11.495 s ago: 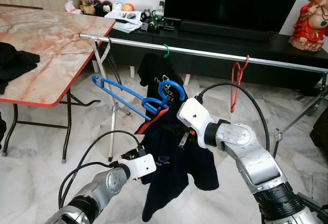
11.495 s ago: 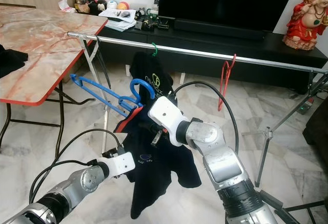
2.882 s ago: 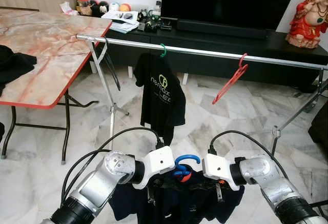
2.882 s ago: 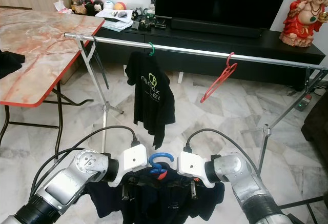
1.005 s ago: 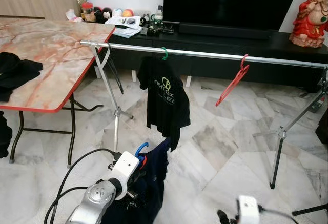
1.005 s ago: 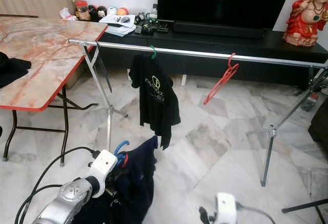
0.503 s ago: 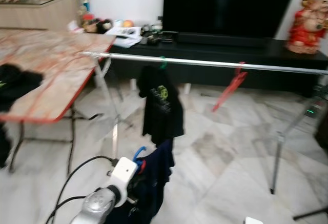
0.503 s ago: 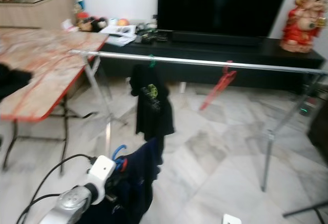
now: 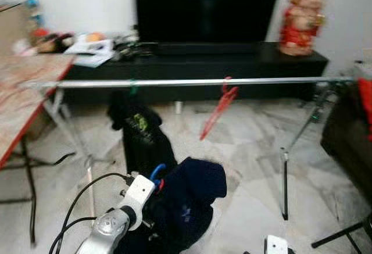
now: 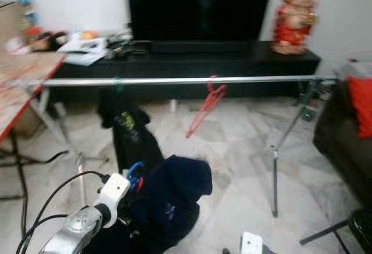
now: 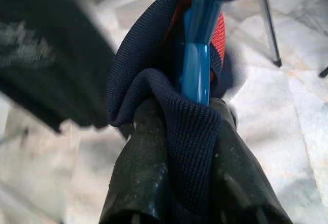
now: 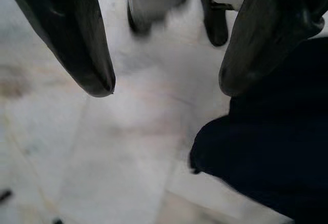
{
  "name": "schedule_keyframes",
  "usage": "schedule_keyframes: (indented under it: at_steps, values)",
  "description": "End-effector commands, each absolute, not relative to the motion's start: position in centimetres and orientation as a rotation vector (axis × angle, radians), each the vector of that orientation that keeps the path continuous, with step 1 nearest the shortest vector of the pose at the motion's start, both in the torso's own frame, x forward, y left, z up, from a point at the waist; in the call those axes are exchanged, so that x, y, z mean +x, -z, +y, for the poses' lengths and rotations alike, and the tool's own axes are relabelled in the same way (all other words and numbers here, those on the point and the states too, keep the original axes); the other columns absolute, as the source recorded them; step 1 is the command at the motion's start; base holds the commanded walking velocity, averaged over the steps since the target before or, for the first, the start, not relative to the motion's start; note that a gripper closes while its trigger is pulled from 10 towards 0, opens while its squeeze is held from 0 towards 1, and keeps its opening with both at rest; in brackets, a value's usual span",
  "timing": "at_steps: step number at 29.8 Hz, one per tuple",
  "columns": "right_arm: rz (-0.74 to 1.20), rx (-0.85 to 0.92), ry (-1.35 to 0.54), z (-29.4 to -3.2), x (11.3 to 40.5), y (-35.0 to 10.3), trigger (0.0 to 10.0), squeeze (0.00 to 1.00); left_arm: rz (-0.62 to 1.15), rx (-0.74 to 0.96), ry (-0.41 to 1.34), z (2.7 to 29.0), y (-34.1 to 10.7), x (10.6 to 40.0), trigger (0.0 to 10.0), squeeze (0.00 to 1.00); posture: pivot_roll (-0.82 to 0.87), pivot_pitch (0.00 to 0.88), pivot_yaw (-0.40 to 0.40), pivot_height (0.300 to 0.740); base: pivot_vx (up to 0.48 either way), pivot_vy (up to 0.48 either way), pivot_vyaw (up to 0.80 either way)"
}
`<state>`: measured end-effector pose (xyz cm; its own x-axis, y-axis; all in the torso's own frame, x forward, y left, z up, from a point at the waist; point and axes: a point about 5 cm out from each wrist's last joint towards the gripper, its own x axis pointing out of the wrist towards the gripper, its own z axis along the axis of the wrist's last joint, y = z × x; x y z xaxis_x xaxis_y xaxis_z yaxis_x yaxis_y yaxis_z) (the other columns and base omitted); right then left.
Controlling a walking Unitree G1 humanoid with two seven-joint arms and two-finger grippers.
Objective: Hang hanger
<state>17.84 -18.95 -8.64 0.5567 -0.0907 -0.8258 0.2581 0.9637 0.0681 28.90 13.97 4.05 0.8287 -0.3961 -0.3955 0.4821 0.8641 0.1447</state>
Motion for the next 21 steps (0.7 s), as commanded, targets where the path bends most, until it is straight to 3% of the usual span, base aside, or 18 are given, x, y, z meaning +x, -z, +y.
schedule_keyframes:
  at_steps: [1, 4, 8, 13, 16, 18, 21]
  values:
    - [0.982, 0.158, 0.215, -19.8, 17.4, 8.7, 10.0, 0.0, 0.319, 0.251, 0.459, 13.6, -5.1, 29.7, 10.0, 0.0, 0.04, 0.002, -0.003, 0.74, 0.458, 0.0, 0.0]
    - [0.974, 0.138, 0.164, -19.5, 17.6, 8.7, 10.0, 0.0, 0.324, 0.262, 0.44, 13.9, -5.2, 29.9, 10.0, 0.0, 0.05, 0.007, -0.006, 0.74, 0.456, 0.0, 0.0]
    - [0.979, 0.146, 0.172, -19.5, 17.5, 8.7, 10.0, 0.0, 0.331, 0.275, 0.42, 14.2, -5.3, 30.1, 10.0, 0.0, 0.05, 0.016, -0.009, 0.74, 0.458, 0.0, 0.8]
    - [0.98, 0.162, 0.172, -19.5, 17.5, 8.7, 10.0, 0.0, 0.4, 0.304, 0.386, 14.6, -4.8, 30.2, 10.0, 0.0, 0.05, 0.024, -0.01, 0.74, 0.458, 0.0, 0.0]
    - [0.985, 0.162, 0.181, -19.6, 17.4, 8.8, 10.0, 0.0, 0.485, 0.319, 0.518, 13.9, -3.8, 29.4, 10.0, 0.0, 0.05, 0.029, -0.014, 0.74, 0.404, 0.0, 0.0]
    - [0.993, 0.156, 0.178, -19.7, 17.4, 8.8, 10.0, 0.0, 0.524, 0.375, 0.589, 13.7, -3.0, 28.7, 10.0, 0.0, 0.05, 0.029, -0.014, 0.74, 0.0, 0.0, 0.0]
    - [0.992, 0.161, 0.178, -19.7, 17.4, 8.8, 10.0, 0.0, 0.542, 0.407, 0.536, 14.3, -2.7, 28.9, 10.0, 0.0, 0.05, 0.032, -0.015, 0.74, 0.0, 0.0, 0.0]
